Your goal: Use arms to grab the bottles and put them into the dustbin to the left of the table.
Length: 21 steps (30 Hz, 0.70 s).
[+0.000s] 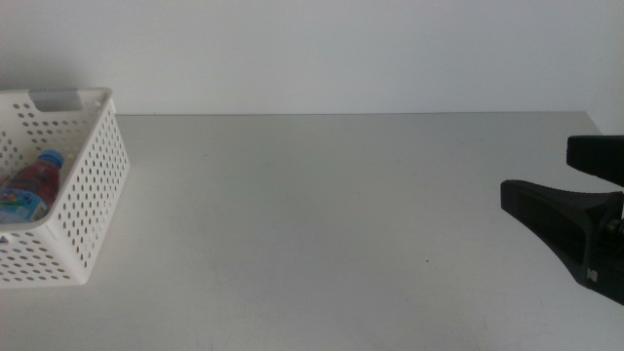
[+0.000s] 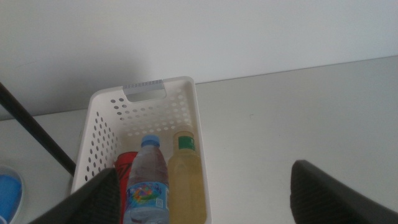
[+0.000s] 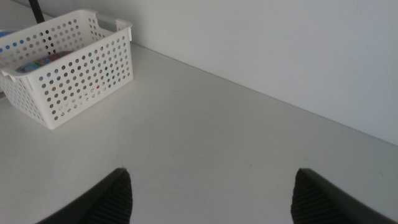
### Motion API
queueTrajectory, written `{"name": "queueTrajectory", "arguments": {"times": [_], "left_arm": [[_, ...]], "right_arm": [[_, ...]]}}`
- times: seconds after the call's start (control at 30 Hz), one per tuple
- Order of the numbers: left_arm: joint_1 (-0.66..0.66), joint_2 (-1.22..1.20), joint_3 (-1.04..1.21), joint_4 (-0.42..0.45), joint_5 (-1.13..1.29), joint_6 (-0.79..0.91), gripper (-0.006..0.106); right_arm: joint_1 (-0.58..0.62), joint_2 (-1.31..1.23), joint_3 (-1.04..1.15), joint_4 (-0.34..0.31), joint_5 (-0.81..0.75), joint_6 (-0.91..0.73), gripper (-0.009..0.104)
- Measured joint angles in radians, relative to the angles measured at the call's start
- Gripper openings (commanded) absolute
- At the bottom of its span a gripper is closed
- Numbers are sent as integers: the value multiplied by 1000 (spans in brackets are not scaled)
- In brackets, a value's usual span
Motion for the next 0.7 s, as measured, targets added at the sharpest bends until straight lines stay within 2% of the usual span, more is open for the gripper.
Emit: {"name": "queueTrajectory", "arguments": {"times": [0.17,0.33,0.53,0.7], "left_arm": [[0,0,0,0,0,0,93],[0,-22,35,0,-22,0,93],[0,-181,219,-4,-138,-1,93],[0,-368,415,4,-241,-1,93]], "right_arm": [[-90,-65,26,0,-1,0,65],[-296,-203,116,0,-6,0,65],[-470,-410,297,0,-7,0,65],[-567,-608,450,0,-7,0,65]]}}
